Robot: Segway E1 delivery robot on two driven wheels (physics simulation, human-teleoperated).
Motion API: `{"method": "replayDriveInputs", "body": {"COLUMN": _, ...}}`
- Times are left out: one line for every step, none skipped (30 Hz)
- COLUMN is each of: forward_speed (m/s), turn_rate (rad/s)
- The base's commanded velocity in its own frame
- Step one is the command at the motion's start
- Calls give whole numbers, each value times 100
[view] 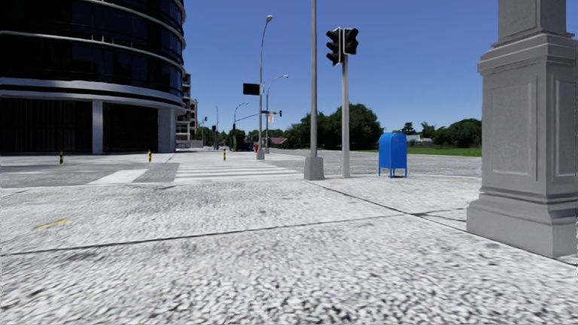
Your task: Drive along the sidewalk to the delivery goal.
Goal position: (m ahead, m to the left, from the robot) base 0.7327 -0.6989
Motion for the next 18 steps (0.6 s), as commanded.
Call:
{"method": "replayDriveInputs", "body": {"forward_speed": 196, "turn_rate": -120}}
{"method": "replayDriveInputs", "body": {"forward_speed": 192, "turn_rate": -120}}
{"method": "replayDriveInputs", "body": {"forward_speed": 191, "turn_rate": -119}}
{"method": "replayDriveInputs", "body": {"forward_speed": 191, "turn_rate": -67}}
{"method": "replayDriveInputs", "body": {"forward_speed": 191, "turn_rate": -19}}
{"method": "replayDriveInputs", "body": {"forward_speed": 191, "turn_rate": -19}}
{"method": "replayDriveInputs", "body": {"forward_speed": 191, "turn_rate": -4}}
{"method": "replayDriveInputs", "body": {"forward_speed": 191, "turn_rate": 0}}
{"method": "replayDriveInputs", "body": {"forward_speed": 191, "turn_rate": 0}}
{"method": "replayDriveInputs", "body": {"forward_speed": 191, "turn_rate": 0}}
{"method": "replayDriveInputs", "body": {"forward_speed": 191, "turn_rate": 0}}
{"method": "replayDriveInputs", "body": {"forward_speed": 191, "turn_rate": 0}}
{"method": "replayDriveInputs", "body": {"forward_speed": 191, "turn_rate": 0}}
{"method": "replayDriveInputs", "body": {"forward_speed": 190, "turn_rate": 0}}
{"method": "replayDriveInputs", "body": {"forward_speed": 187, "turn_rate": 0}}
{"method": "replayDriveInputs", "body": {"forward_speed": 187, "turn_rate": 0}}
{"method": "replayDriveInputs", "body": {"forward_speed": 180, "turn_rate": 0}}
{"method": "replayDriveInputs", "body": {"forward_speed": 170, "turn_rate": 0}}
